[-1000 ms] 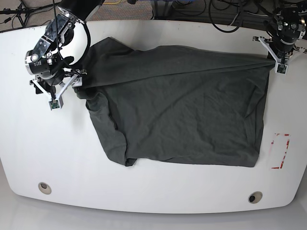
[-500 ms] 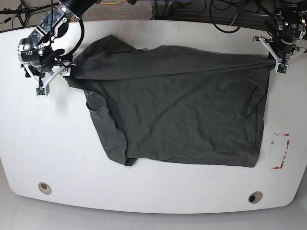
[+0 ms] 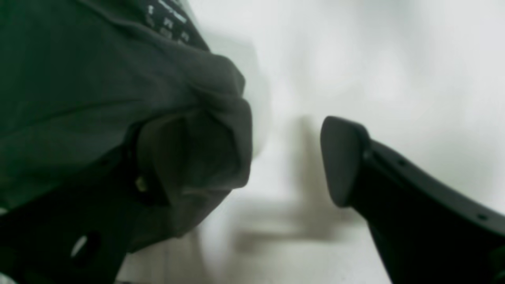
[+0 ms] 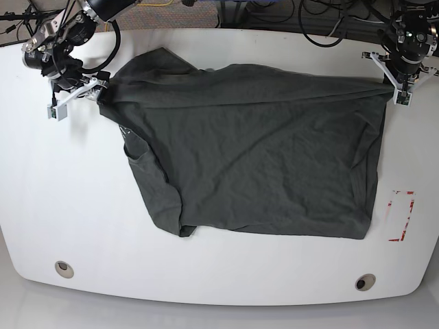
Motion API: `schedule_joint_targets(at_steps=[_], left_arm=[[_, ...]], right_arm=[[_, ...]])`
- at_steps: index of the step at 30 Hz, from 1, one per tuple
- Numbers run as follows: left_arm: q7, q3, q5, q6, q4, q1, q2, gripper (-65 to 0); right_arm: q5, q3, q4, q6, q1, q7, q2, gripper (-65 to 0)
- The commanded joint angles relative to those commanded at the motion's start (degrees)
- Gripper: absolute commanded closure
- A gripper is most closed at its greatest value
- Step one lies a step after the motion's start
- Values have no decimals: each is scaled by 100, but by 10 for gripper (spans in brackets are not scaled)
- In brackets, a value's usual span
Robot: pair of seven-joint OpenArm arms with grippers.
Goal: Fold the T-shirt properly
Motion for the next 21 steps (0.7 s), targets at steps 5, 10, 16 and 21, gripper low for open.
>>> schedule_joint_targets(at_steps=[5, 10, 16, 21], left_arm=[[0, -9, 18, -466, 0, -35, 18, 0], [0, -9, 18, -615, 0, -35, 26, 0], [-26, -9, 18, -615, 9, -35, 26, 0], [-26, -9, 18, -624, 9, -44, 26, 0]], right_arm=[[220, 9, -281, 0, 9, 0, 114, -490], [229, 18, -607, 0, -9, 92, 185, -490], [273, -9, -949, 0, -18, 92, 167, -488], [255, -26, -976, 0, -18, 92, -44, -488]])
